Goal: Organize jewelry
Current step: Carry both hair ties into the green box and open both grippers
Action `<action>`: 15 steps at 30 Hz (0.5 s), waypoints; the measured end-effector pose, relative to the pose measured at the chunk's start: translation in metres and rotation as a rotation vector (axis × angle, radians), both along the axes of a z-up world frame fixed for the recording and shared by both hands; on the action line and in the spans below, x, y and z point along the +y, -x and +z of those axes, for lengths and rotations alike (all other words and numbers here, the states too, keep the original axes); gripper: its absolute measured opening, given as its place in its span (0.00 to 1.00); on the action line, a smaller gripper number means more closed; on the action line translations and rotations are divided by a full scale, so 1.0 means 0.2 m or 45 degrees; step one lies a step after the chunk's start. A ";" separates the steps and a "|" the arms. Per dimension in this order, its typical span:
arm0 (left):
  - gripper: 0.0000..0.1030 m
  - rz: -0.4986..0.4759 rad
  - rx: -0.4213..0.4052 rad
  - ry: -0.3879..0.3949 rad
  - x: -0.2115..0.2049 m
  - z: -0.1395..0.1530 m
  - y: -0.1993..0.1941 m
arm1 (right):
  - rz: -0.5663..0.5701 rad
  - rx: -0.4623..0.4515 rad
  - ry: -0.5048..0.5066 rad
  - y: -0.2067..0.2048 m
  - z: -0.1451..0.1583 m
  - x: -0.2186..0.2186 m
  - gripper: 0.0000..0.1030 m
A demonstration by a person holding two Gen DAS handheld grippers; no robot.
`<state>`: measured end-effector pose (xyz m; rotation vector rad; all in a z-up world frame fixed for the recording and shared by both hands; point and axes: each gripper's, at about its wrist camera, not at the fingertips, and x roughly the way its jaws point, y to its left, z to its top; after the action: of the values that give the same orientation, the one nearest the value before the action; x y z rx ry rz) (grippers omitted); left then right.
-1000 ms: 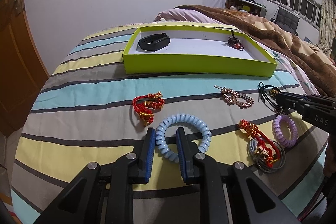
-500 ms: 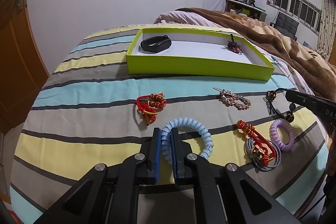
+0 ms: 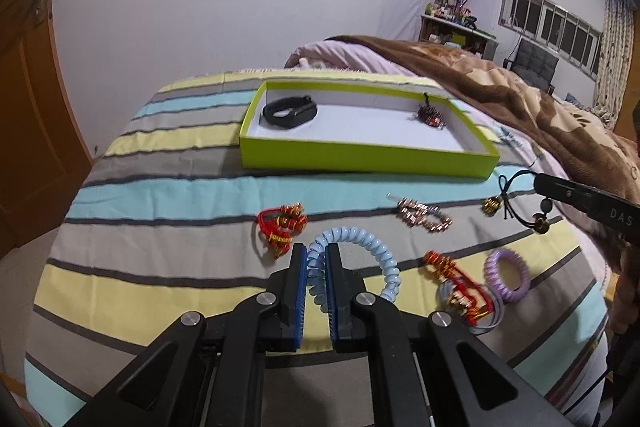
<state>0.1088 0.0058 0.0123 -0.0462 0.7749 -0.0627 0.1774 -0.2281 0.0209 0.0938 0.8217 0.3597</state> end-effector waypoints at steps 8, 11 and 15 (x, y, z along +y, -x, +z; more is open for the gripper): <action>0.08 -0.040 -0.058 -0.006 -0.01 0.12 -0.06 | 0.030 -0.040 -0.010 -0.05 0.07 0.04 0.02; 0.08 -0.042 -0.069 -0.011 0.00 0.15 -0.12 | 0.032 -0.041 -0.020 -0.11 0.08 0.04 0.02; 0.08 -0.039 -0.075 -0.027 0.02 0.18 -0.21 | 0.027 -0.044 -0.024 -0.19 0.10 0.05 0.02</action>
<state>0.1505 0.0091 0.0479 -0.0124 0.7173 -0.0846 0.2163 -0.2182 0.0409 0.0962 0.7856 0.3881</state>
